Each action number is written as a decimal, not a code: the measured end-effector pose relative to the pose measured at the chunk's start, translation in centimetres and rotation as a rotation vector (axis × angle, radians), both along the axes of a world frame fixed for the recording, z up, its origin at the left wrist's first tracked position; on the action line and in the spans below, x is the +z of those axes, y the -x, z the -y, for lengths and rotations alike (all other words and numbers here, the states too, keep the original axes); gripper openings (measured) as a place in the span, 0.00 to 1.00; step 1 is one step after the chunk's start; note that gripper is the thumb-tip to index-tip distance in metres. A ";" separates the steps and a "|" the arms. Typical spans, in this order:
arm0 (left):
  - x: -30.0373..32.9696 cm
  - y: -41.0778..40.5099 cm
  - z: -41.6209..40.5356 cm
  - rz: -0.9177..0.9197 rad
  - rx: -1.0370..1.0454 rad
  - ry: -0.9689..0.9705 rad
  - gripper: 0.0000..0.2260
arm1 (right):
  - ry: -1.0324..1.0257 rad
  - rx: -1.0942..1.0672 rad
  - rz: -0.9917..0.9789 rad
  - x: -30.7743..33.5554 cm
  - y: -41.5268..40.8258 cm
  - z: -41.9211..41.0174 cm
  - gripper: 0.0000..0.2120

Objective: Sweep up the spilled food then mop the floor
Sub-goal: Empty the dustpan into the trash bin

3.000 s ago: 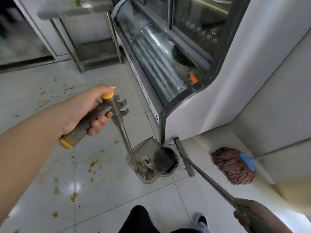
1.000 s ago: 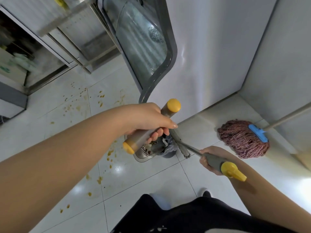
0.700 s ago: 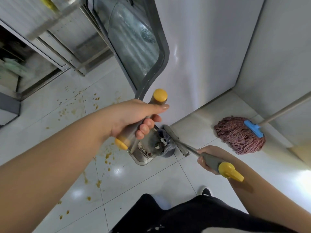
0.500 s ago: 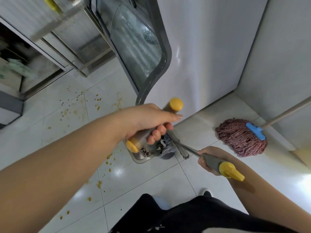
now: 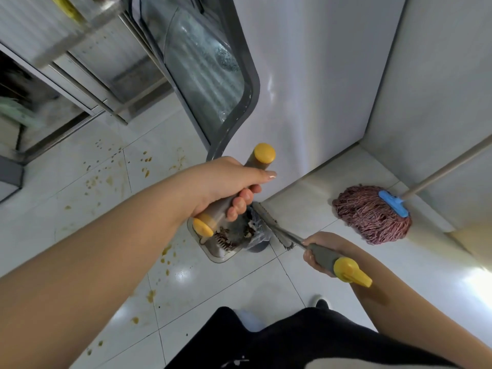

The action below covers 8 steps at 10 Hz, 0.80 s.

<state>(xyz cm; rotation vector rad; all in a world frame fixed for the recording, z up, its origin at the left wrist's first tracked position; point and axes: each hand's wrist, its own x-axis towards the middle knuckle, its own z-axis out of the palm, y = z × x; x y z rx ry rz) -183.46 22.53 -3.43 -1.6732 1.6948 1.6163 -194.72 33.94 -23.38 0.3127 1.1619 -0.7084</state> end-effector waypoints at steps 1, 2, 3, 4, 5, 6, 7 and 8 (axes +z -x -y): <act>-0.3 0.3 -0.1 0.013 -0.032 0.000 0.15 | 0.000 -0.009 -0.001 0.0 0.0 -0.2 0.13; -0.2 0.1 0.0 0.014 -0.041 -0.007 0.15 | 0.018 -0.085 0.020 -0.7 -0.1 -1.0 0.15; 0.1 -0.2 0.1 0.011 -0.032 -0.003 0.15 | 0.021 -0.102 -0.070 -1.4 -0.2 -1.1 0.13; 0.7 -0.9 0.4 0.025 -0.025 0.036 0.15 | 0.052 -0.075 -0.063 -1.2 -0.2 -1.3 0.14; 1.6 -2.4 1.0 0.052 -0.011 0.106 0.14 | 0.010 -0.026 -0.105 -0.7 0.1 -1.3 0.15; 2.6 -4.3 1.5 0.089 0.004 0.167 0.14 | 0.109 -0.006 -0.101 -0.9 0.1 -1.4 0.14; 3.2 -5.8 1.6 0.127 -0.008 0.204 0.16 | 0.064 0.016 -0.206 -0.6 0.1 -1.3 0.13; 3.5 -6.7 1.2 0.171 -0.039 0.227 0.17 | 0.077 0.044 -0.180 0.0 0.3 -1.3 0.13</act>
